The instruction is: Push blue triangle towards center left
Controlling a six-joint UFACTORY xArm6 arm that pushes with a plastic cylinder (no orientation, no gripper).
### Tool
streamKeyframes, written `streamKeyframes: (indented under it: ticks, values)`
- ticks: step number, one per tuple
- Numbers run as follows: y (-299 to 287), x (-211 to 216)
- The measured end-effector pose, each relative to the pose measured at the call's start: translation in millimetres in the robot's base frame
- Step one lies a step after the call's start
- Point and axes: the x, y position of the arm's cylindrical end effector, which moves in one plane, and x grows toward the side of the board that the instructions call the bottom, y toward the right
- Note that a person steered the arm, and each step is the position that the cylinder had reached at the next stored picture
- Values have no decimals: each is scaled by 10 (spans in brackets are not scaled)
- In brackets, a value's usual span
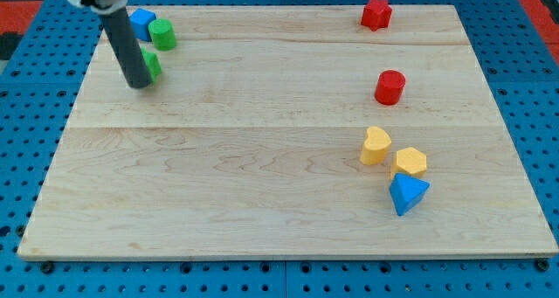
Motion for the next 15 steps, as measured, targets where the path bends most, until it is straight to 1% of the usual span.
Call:
streamKeyframes:
  ticks: [1,2,3,4,5,6,7,8,9,10,11,12,14,15]
  values:
    - [-10,-270]
    - [704,-111]
    - [1121,-87]
    - [1142,-81]
    - [1702,387]
    - [1767,1369]
    - [2680,2446]
    - [3476,2729]
    - [4061,2733]
    - [4450,2720]
    - [4302,2541]
    - [3934,2304]
    - [3540,2344]
    - [3489,2412]
